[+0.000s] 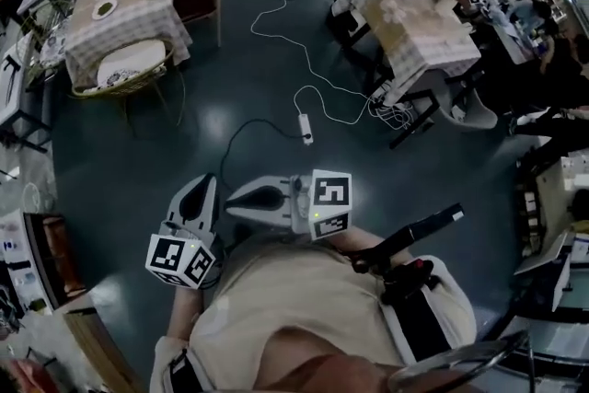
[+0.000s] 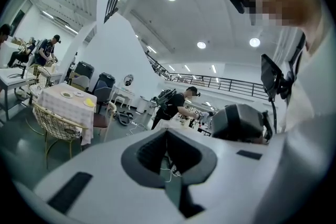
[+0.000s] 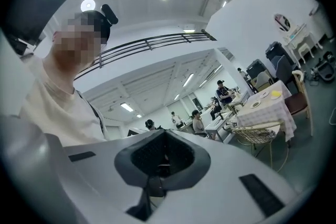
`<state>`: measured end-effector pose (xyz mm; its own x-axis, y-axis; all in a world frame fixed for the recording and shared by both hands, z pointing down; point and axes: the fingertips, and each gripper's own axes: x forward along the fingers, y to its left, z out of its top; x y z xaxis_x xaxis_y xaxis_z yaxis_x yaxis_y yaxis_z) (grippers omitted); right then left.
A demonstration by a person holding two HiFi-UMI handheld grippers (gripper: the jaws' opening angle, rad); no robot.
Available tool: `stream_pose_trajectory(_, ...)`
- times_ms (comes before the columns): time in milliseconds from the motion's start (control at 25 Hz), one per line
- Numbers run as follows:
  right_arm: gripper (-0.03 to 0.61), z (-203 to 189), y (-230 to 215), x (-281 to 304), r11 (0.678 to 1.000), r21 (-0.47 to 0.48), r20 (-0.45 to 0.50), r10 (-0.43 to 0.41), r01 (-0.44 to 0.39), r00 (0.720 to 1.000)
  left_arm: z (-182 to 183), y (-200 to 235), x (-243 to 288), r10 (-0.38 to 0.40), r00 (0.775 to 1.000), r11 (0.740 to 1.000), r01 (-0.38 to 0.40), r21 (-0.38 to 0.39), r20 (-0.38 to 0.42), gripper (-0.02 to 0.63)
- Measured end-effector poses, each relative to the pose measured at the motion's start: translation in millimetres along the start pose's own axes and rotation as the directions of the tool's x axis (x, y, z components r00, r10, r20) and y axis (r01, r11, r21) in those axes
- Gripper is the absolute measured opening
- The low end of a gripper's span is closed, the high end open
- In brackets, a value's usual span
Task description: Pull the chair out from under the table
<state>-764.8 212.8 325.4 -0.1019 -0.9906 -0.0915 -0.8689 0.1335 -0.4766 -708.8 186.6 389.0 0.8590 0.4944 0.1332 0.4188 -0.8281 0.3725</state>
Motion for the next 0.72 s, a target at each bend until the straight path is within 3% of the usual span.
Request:
stream_pose_trajectory(280,0.011,11,-28,-34,1.0,0.03,0.065,-0.007,0.005,0.998,-6,-10,50,-0.033,0.998,0.999,0.034,0.023,-0.056,0.008)
stream_pose_trajectory(400,0.012,25,-52,-57,0.999,0.044,0.102,-0.002,-0.002,0.995,-7,-13,80,-0.008,0.997,1.0,0.01,0.029,-0.073,0.008)
stream_pose_trajectory(600,0.011,53,-85,-97,0.997,0.055,0.122,0.054,-0.061,0.991,4,-28,135,0.05,0.998,0.998,-0.048,0.042,-0.049,0.008)
stream_pose_trajectory(720,0.012,66,-103,-129,0.995,0.048,0.121,0.077,-0.083,0.99,10,-44,177,0.046,0.999,0.996,-0.043,0.079,-0.029,0.008)
